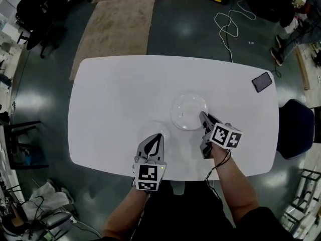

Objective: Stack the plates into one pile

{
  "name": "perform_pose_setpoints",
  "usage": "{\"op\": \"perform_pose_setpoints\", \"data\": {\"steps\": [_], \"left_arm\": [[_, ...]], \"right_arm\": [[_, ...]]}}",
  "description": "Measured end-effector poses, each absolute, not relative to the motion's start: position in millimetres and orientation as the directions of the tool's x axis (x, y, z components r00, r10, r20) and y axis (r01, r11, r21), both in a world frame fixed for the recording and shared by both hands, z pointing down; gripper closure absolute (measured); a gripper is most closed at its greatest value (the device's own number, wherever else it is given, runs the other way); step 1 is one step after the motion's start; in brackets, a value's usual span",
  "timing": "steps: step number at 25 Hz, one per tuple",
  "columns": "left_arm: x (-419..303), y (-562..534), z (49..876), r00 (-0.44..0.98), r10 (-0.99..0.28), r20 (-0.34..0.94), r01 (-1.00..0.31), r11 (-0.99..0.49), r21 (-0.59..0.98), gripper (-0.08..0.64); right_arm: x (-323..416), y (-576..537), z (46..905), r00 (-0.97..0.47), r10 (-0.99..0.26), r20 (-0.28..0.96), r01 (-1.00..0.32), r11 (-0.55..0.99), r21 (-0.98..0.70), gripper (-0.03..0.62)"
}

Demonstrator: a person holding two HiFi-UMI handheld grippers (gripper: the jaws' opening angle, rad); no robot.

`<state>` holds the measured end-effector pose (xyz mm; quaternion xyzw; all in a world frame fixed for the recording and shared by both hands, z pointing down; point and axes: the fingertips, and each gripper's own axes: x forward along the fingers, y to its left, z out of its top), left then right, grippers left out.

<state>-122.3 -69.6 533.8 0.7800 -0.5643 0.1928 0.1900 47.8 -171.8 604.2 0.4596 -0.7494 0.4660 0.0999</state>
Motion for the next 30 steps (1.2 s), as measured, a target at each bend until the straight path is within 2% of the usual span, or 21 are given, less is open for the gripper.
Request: {"op": "perform_pose_setpoints", "data": {"steps": [14,30], "left_arm": [[-125.8,-70.4,539.3,0.285,-0.803,0.524,-0.955,-0.282,0.087,0.541],[-130.2,-65.3,541.6,0.278,-0.804,0.526,-0.958,-0.271,0.094,0.541]], "right_arm": [[48.9,-171.5,627.4,-0.429,-0.574,0.698,-0.903,0.248,-0.351,0.466],[39.7,-168.7,642.8,-0.393,-0.553,0.735,-0.917,0.297,-0.266,0.446]]}}
